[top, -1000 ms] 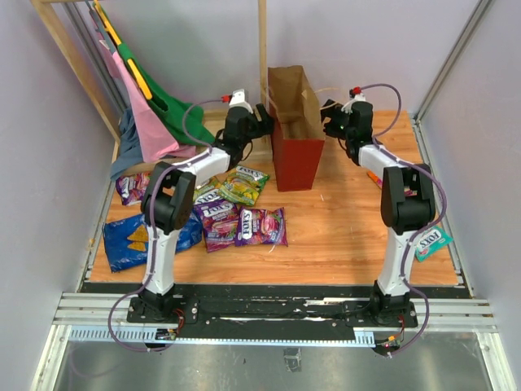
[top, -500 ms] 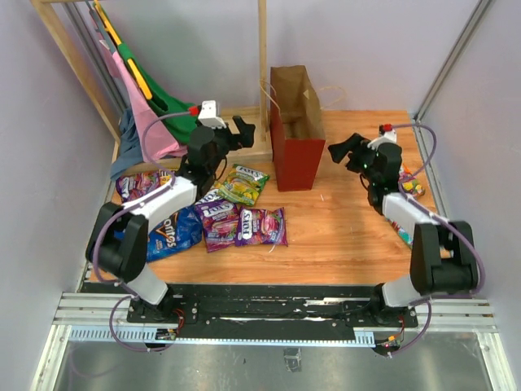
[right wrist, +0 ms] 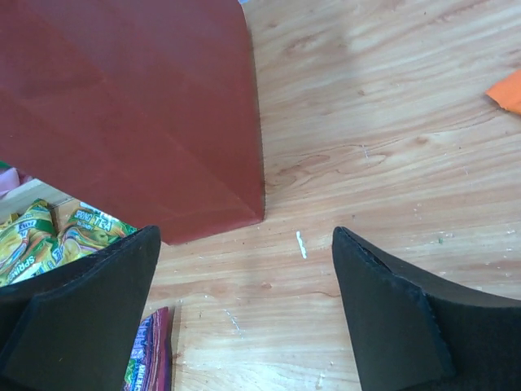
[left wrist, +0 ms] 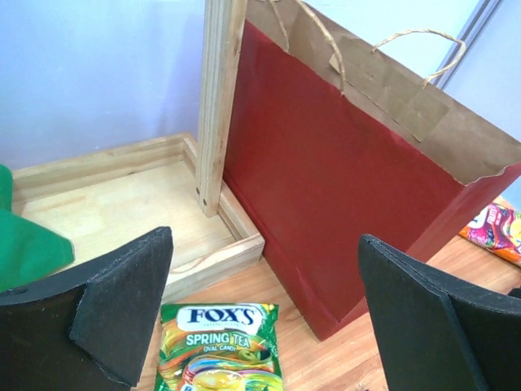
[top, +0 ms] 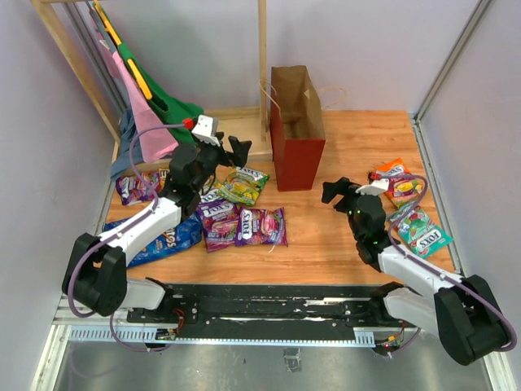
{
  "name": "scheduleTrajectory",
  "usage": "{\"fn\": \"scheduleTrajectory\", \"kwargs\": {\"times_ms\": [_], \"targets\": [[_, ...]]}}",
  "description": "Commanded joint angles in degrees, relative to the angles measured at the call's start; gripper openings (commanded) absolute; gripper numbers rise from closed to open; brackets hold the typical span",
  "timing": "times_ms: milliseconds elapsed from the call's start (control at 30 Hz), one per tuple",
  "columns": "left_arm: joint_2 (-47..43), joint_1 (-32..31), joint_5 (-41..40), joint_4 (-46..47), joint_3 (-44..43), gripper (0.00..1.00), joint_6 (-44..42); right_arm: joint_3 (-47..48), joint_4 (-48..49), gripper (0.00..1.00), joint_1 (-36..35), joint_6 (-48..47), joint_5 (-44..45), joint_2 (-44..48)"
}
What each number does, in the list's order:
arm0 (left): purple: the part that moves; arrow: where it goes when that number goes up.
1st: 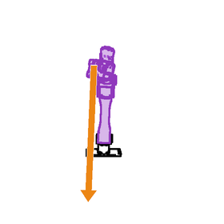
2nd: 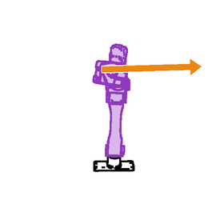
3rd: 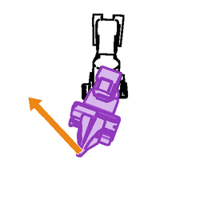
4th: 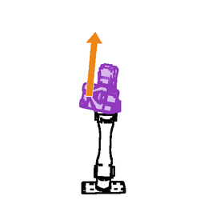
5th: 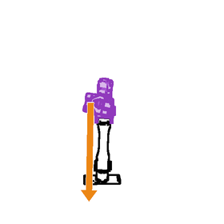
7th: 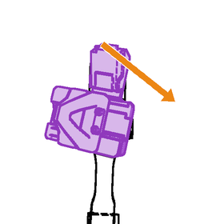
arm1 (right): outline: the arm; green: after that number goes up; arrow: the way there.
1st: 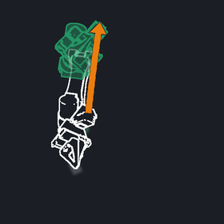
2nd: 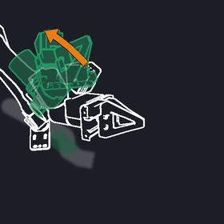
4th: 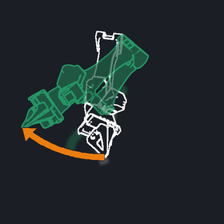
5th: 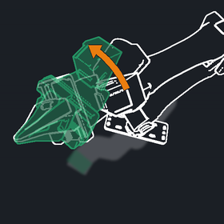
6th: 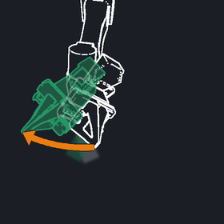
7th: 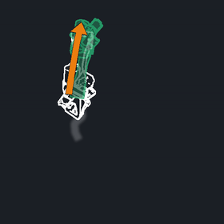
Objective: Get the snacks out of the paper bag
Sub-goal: Adjust the paper bag at the center of the board.
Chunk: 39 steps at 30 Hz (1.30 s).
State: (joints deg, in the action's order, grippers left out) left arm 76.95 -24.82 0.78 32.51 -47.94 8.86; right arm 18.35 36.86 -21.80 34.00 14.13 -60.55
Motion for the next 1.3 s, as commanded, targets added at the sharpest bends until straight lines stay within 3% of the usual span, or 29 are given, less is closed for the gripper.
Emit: {"fn": "scheduleTrajectory", "kwargs": {"times_ms": [0,333,633,1267], "targets": [[-1.5,0.5,1.6,1.3,0.9,1.00,-0.4,0.8,4.7,0.88,-6.2,-4.4,13.5,-1.4],[-7.6,0.5,-2.3,-2.7,3.0,1.00,-1.1,4.9,7.6,0.92,-12.5,-4.9,14.4,-11.3],[-10.2,0.5,-3.7,-3.8,3.2,1.00,-1.0,12.4,5.3,0.96,-12.3,-7.6,7.9,-19.9],[-10.0,0.6,-6.2,-4.2,3.8,1.00,-1.8,26.6,9.7,0.96,-9.5,-11.3,2.6,-35.8]]}}
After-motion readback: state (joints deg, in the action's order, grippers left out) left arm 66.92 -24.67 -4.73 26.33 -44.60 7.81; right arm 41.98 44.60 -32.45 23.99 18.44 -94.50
